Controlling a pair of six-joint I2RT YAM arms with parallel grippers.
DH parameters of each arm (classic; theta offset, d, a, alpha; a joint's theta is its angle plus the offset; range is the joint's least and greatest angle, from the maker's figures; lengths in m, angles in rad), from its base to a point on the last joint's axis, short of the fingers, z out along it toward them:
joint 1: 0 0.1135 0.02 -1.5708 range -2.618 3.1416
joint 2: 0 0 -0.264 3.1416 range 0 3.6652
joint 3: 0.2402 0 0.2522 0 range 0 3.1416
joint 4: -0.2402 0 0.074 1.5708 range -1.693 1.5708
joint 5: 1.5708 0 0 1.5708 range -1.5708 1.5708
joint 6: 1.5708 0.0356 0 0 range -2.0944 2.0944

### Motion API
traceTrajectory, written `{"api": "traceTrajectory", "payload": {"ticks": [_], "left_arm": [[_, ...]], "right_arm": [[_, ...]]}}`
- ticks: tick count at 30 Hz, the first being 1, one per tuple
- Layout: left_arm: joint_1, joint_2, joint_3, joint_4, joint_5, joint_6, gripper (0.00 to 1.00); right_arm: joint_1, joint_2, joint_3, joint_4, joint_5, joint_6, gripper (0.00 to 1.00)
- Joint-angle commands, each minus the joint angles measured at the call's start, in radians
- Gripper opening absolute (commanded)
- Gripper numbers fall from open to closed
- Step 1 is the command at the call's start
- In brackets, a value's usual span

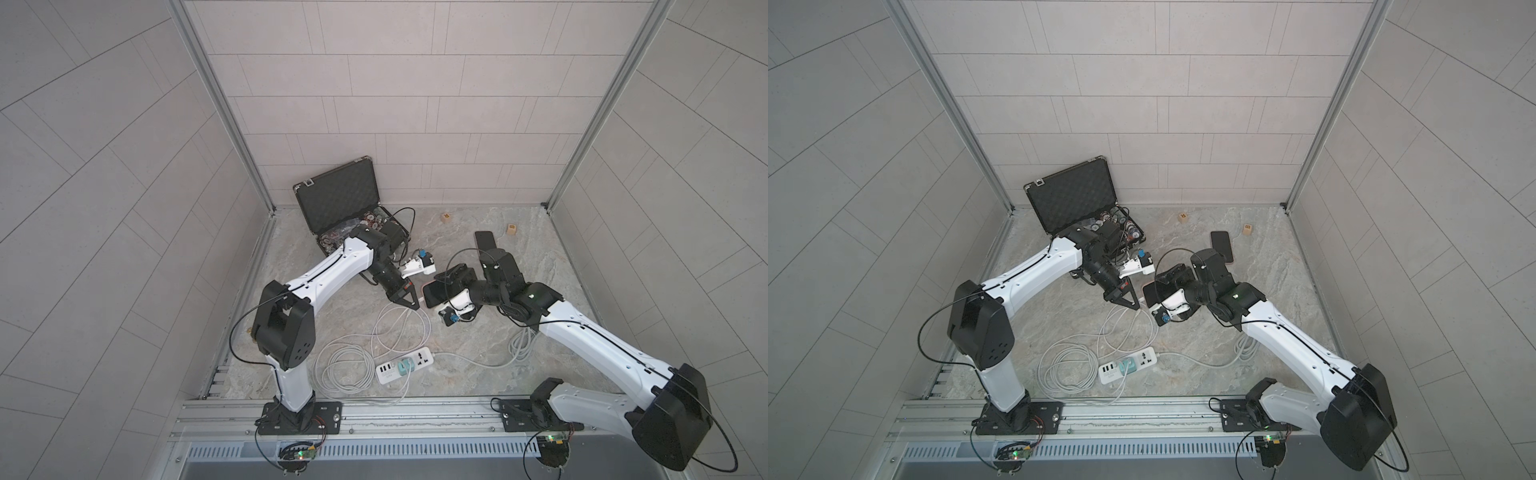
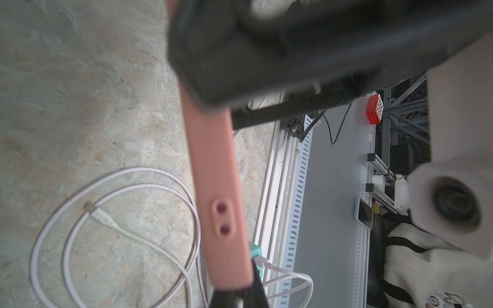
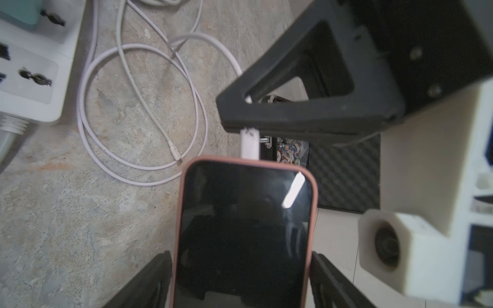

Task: Plug the charging cable into the phone
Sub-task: Insert the charging cable into the phone, then place the phone at the center of the board.

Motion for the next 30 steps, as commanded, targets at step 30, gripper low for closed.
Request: {"api": "traceTrajectory", "payload": {"ticks": [30], "left_arm": [[0.128, 0.394, 0.176, 0.101, 0.158, -0.118, 0.0]], "right_arm": [[-0.089, -0.107, -0.423, 0.895, 0.611, 1.445, 1.0]]}}
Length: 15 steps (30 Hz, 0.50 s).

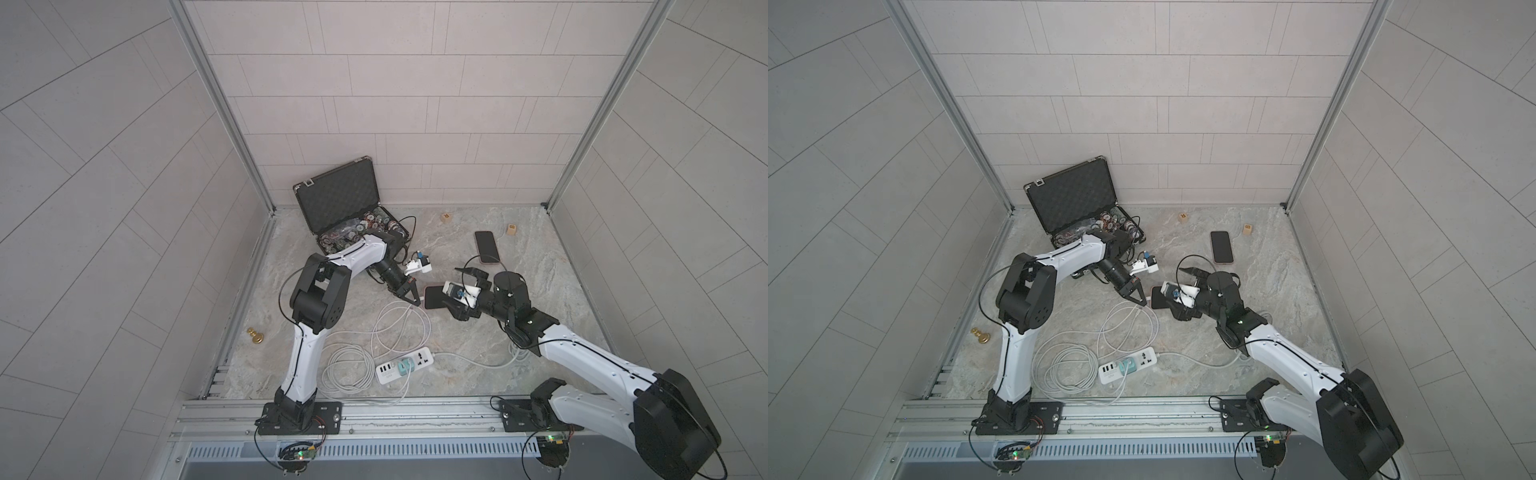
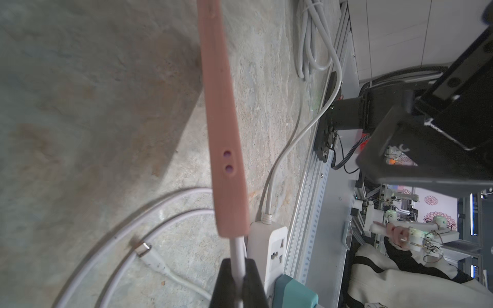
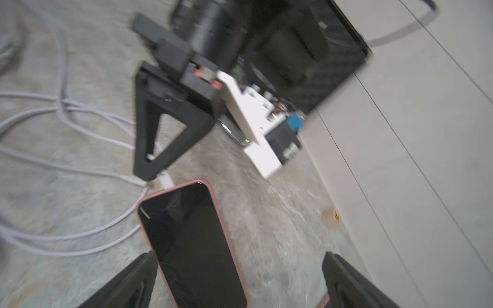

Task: Plug the charging cable into the phone
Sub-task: Place the phone at the center of the board.

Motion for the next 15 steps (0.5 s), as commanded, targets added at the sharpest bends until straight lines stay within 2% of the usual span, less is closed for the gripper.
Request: {"api": "traceTrajectory", "payload": {"ticks": [1, 2, 3, 5, 7, 8, 10, 13, 15], "left_arm": [[0.047, 0.034, 0.072, 0.043, 0.09, -0.087, 0.0], [0.057, 0.044, 0.084, 0.055, 0.098, -0.114, 0.0], [0.064, 0.052, 0.095, 0.068, 0.103, -0.134, 0.0], [0.071, 0.068, 0.106, 0.091, 0.097, -0.166, 0.0], [0.072, 0.083, 0.108, 0.113, 0.089, -0.186, 0.0], [0.072, 0.095, 0.109, 0.127, 0.084, -0.202, 0.0], [0.072, 0.116, 0.114, 0.136, 0.081, -0.221, 0.0], [0.073, 0.14, 0.122, 0.152, 0.069, -0.246, 0.0], [0.072, 0.149, 0.127, 0.163, 0.06, -0.263, 0.01]], "right_arm": [[-0.007, -0.024, -0.003, 0.173, 0.505, 0.663, 1.0], [-0.011, -0.033, 0.017, 0.055, 0.591, 0.823, 1.0], [-0.023, -0.047, 0.046, -0.071, 0.609, 0.943, 1.0], [-0.058, -0.063, 0.081, -0.247, 0.551, 1.148, 1.0], [-0.088, -0.063, 0.09, -0.354, 0.464, 1.41, 0.98], [-0.1, -0.052, 0.074, -0.363, 0.38, 1.545, 0.94], [-0.102, -0.014, 0.036, -0.313, 0.279, 1.722, 0.9], [-0.105, 0.077, 0.0, -0.218, 0.172, 1.895, 0.86], [-0.112, 0.141, 0.001, -0.151, 0.124, 1.93, 0.86]]}}
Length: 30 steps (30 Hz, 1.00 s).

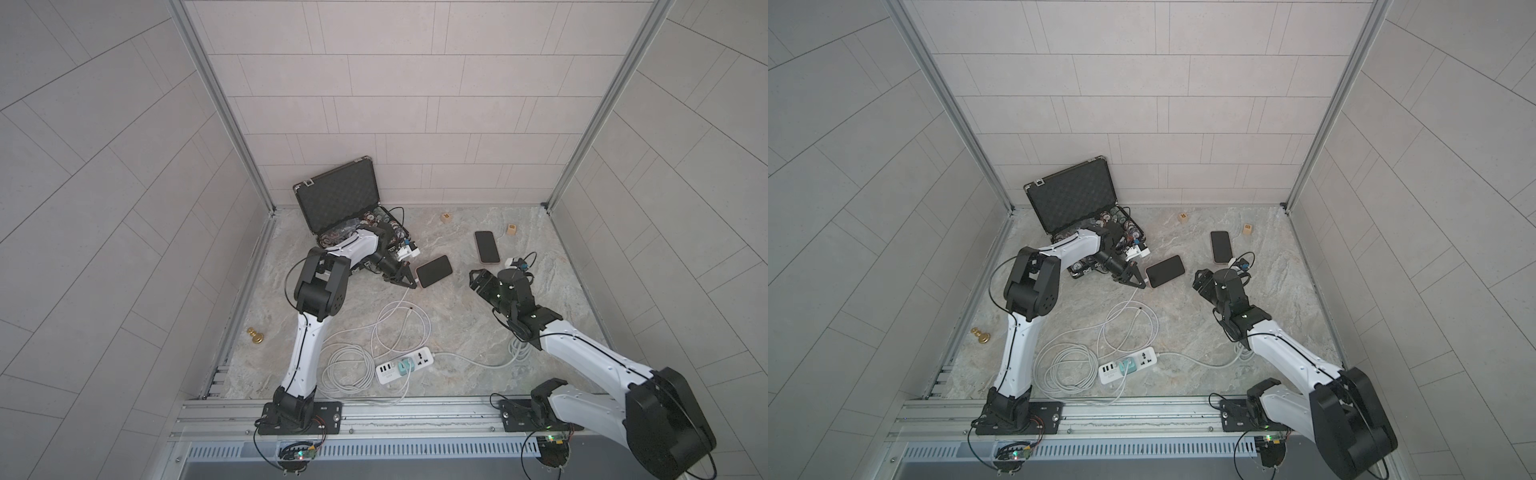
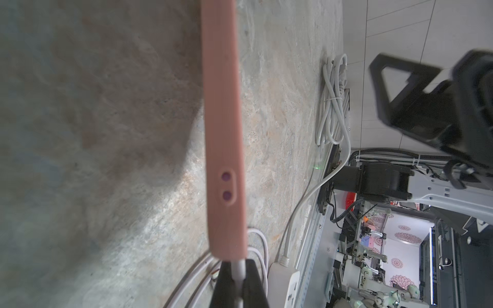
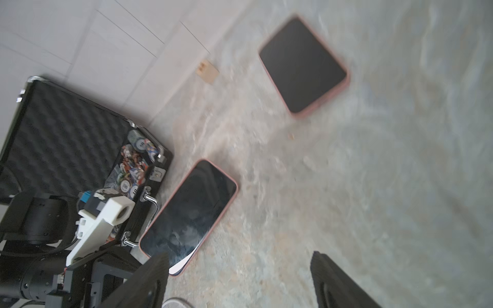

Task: Plug the charging cable into the phone
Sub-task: Place the phone at the center of the board.

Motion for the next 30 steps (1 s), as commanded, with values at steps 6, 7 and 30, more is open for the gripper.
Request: {"api": "traceTrajectory", "payload": {"ticks": [6, 7, 30], "left_arm": [[-0.006, 0.044, 0.047, 0.045, 0.013, -0.071, 0.05], [-0.007, 0.05, 0.049, 0.048, 0.014, -0.076, 0.07], [0.044, -0.047, 0.047, 0.017, -0.016, -0.053, 0.57]], "right_arm": [[-0.026, 0.297, 0.025, 0.329, -0.262, 0.393, 0.92], [-0.028, 0.351, 0.022, 0.43, -0.282, 0.431, 0.93], [-0.045, 0.699, 0.433, 0.213, -0.197, 0.253, 1.0]]}}
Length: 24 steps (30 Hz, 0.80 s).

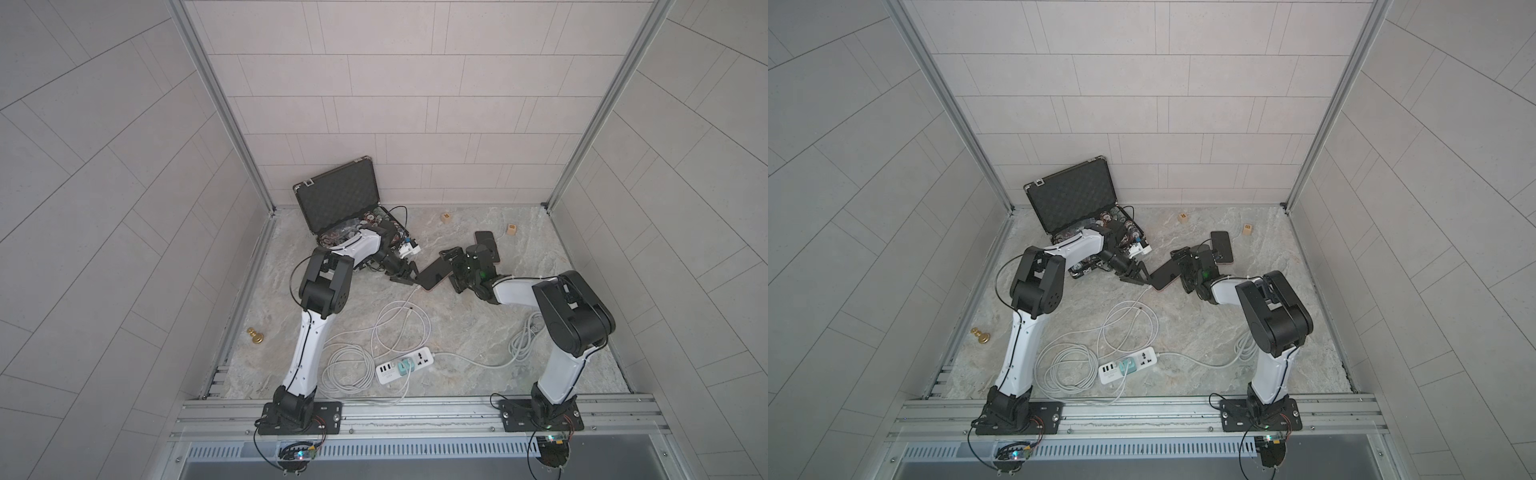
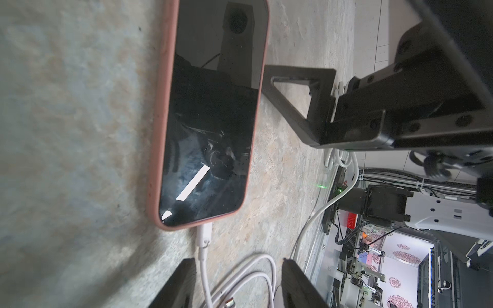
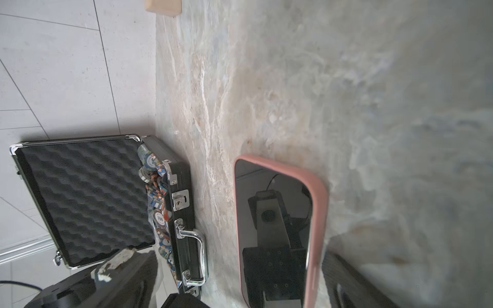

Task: Plug the charging cable into the phone
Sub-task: Place the phone at the center of the board.

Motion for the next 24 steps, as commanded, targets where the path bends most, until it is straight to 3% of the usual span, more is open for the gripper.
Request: {"api": "traceTrajectory", "payload": {"ticks": [1, 7, 13, 17, 21, 24], "left_arm": [[0.048, -0.111, -0.022, -0.033, 0.004, 0.041, 0.58], [0.148, -0.299, -0.132, -0.038, 0.001, 0.073, 0.67], [0.206, -0.457, -0.191, -0.085, 0.004, 0.116, 0.71], [0.236, -0.543, -0.222, -0.081, 0.006, 0.089, 0.72], [0.261, -0.616, -0.263, -0.078, -0.017, 0.084, 0.74], [0.263, -0.663, -0.304, -0.095, -0.042, 0.105, 0.78]], "right_arm": [[-0.005, 0.05, 0.064, -0.092, 0.042, -0.103, 1.0], [0.004, 0.157, 0.201, -0.055, 0.046, -0.157, 1.0], [0.041, 0.229, 0.365, -0.102, 0.089, -0.255, 1.0], [0.051, 0.276, 0.423, -0.083, 0.072, -0.24, 1.0], [0.048, 0.258, 0.449, -0.145, 0.097, -0.257, 0.99], [0.025, 0.194, 0.478, -0.247, 0.119, -0.349, 1.0]]}}
